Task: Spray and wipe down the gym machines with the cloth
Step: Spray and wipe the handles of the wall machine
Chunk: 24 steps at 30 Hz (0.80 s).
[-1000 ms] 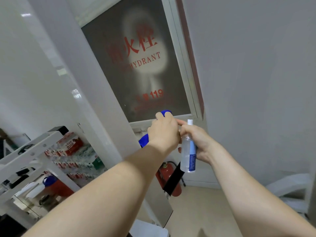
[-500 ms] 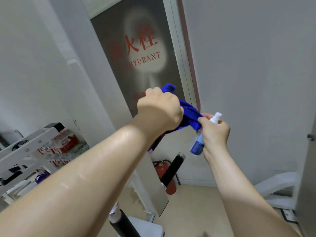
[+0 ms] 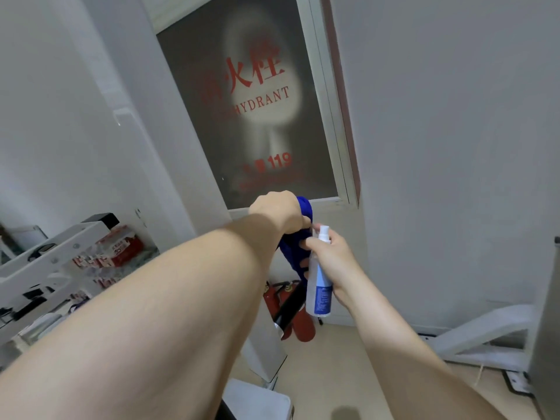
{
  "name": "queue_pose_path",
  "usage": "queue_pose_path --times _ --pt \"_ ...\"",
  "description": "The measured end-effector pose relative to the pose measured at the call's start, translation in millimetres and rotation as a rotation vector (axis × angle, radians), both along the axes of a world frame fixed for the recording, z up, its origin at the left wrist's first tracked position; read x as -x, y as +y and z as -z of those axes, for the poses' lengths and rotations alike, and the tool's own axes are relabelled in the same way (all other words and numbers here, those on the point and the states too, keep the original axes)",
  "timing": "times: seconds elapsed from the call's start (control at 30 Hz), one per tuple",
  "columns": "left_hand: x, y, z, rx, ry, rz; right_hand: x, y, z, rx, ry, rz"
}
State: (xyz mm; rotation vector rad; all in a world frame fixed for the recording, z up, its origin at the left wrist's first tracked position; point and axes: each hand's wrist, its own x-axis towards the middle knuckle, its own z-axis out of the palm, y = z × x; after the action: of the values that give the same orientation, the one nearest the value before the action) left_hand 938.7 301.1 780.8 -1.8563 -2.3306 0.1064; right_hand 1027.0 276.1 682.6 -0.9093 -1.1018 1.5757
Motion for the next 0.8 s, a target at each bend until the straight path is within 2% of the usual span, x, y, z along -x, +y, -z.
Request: queue_pose_path --times 0.07,0.13,0.2,0.3,0.43,0.53,0.73,0.8 --pt "3.6 -3.9 -3.9 0.1 0.024 0.01 8.5 5.3 -3.4 -0.069 -0.023 0.017" --pt "3.3 -12.8 -8.8 0.188 0.037 0.019 17.6 6.0 -9.9 -0.167 -0.137 0.077" --pt "2.2 -20.1 -9.3 0.211 0.057 0.002 25.1 4.4 -12.6 -0.22 -0.206 0.15" --pt "-1.1 -38.9 -8.5 0.231 0.357 -0.071 26.7 -3.3 -7.2 -0.214 -0.209 0.195" --pt "-0.9 -62.6 5.7 0.354 0.725 -0.093 28.9 -22.1 -0.7 -0.154 -0.221 0.041" --pt "-1.3 -76.8 14.2 0.325 0.927 -0.047 34.9 -37.9 2.9 -0.176 -0.227 -0.085" --pt "-6.9 -101.8 0.2 0.26 1.013 0.021 10.8 -58.1 -2.7 -0.211 -0.259 -0.271" --pt "-12.9 -100.8 -8.1 0.228 1.027 0.055 -2.3 -54.2 -7.3 -0.211 -0.303 -0.248"
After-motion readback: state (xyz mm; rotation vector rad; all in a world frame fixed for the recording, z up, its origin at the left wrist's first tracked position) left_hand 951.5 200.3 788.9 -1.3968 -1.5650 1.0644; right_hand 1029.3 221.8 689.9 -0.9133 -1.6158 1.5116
